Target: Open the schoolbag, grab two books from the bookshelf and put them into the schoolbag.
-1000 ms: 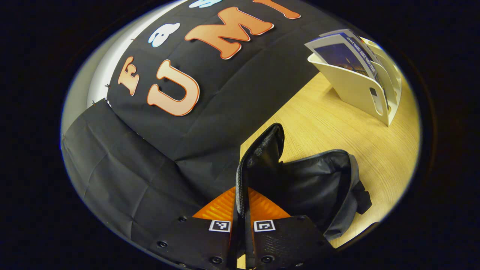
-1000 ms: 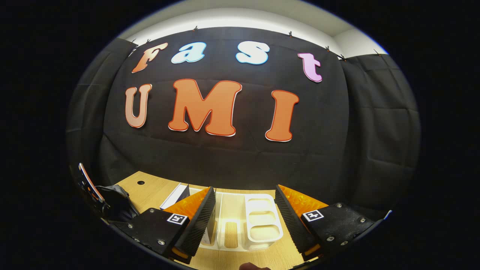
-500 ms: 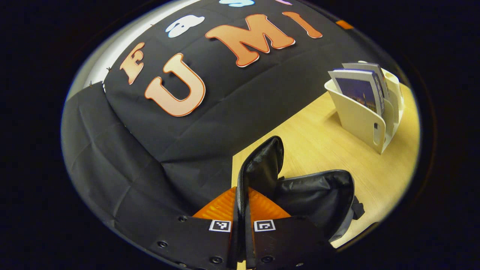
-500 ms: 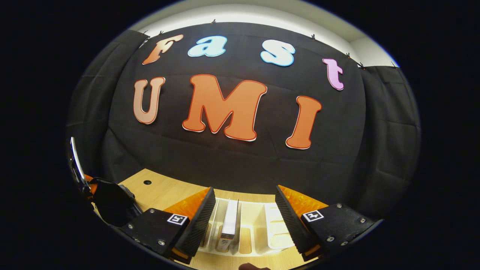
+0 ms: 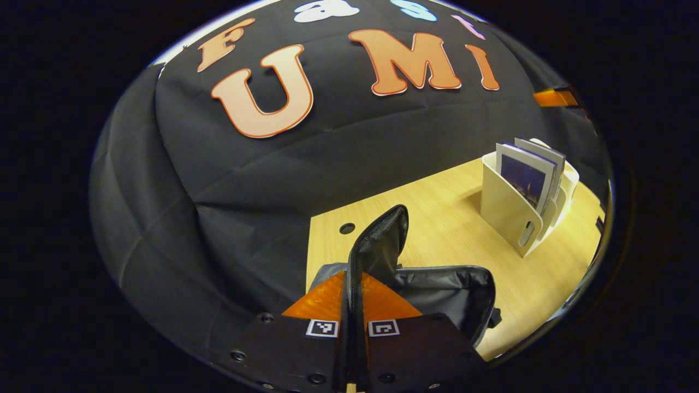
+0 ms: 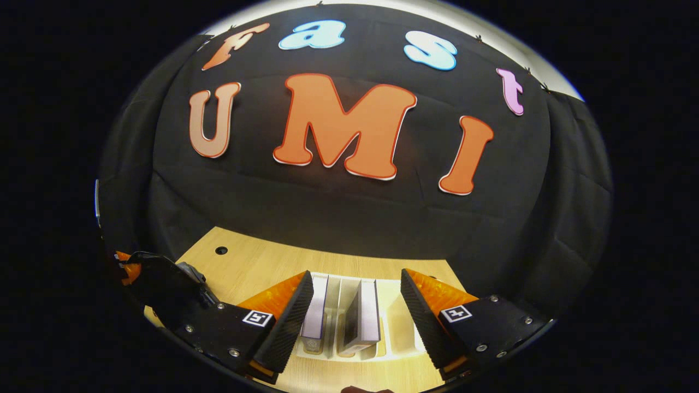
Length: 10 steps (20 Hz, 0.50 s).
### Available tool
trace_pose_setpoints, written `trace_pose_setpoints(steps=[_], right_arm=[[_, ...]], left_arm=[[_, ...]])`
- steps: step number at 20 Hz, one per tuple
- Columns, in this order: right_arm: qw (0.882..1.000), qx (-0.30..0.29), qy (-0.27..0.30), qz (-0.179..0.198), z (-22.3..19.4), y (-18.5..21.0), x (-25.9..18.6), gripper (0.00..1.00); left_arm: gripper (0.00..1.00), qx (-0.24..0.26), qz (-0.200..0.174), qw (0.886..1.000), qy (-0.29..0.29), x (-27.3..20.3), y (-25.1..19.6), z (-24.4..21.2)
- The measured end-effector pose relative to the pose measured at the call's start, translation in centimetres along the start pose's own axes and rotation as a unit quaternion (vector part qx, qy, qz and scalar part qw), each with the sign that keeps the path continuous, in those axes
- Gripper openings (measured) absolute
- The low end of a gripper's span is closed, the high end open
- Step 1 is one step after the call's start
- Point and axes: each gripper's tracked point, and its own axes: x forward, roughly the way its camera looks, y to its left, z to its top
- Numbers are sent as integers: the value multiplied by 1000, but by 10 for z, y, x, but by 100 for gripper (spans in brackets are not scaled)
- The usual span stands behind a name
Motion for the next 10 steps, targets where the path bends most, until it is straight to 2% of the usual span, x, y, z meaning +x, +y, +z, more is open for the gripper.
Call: trace_pose_setpoints(steps=[3, 10], right_arm=[[999, 9, 36, 13, -3, 22, 6, 96], [991, 0, 128, 27, -13, 44, 24, 96]], left_arm=[[6, -22, -50, 998, 13, 4, 6, 1], [6, -58, -130, 989, 25, 14, 21, 5]])
